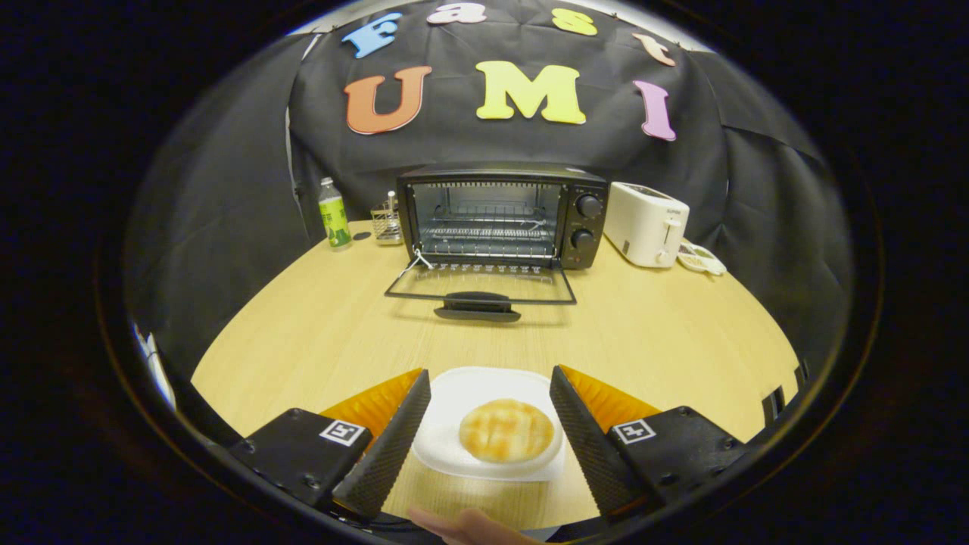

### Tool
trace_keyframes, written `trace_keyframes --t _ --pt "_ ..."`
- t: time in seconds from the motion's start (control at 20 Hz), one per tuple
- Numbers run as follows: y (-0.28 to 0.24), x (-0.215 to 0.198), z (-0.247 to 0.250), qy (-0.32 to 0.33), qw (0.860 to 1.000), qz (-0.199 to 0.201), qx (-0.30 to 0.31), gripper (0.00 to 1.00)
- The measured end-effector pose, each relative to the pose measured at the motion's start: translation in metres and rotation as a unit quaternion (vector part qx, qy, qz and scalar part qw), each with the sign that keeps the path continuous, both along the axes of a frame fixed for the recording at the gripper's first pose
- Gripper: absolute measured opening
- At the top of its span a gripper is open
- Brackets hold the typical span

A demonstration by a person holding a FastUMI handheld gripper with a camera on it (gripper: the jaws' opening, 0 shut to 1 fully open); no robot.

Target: Open the toaster oven, put the food inside, and close the toaster oven door.

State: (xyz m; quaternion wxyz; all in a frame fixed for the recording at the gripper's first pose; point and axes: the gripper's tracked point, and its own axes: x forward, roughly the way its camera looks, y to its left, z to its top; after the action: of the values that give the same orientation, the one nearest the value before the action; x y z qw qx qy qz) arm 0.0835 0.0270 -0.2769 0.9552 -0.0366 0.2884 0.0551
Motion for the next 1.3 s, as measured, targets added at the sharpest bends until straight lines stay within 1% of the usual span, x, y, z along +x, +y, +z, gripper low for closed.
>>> trace_keyframes --t 0.15,0.25,0.35,0.5,0.6,0.75,0.85,0.95,1.1,1.2,1.3 --pt "-0.002 -0.011 -0.016 0.007 1.0 0.0 -0.014 1.0" --pt "-0.009 -0.011 -0.023 -0.001 1.0 -0.008 -0.024 1.0" --pt "-0.013 -0.01 -0.032 0.001 1.0 -0.017 -0.018 1.0" --pt "-0.015 -0.01 -0.047 0.019 1.0 -0.025 0.002 1.0" --pt "-0.021 -0.006 -0.051 0.018 0.999 -0.038 -0.007 1.0" --pt "-0.017 -0.007 -0.052 0.005 0.999 -0.032 -0.024 1.0" --pt "-0.02 -0.012 -0.054 0.009 0.999 -0.034 -0.033 1.0" --pt "-0.019 -0.015 -0.051 0.006 0.999 -0.037 -0.019 1.0" --pt "-0.019 -0.016 -0.058 0.003 0.999 -0.037 -0.026 1.0" --pt "-0.02 -0.015 -0.059 -0.015 0.999 -0.035 -0.031 1.0" --pt "-0.017 -0.012 -0.057 -0.032 0.999 -0.031 -0.022 1.0"
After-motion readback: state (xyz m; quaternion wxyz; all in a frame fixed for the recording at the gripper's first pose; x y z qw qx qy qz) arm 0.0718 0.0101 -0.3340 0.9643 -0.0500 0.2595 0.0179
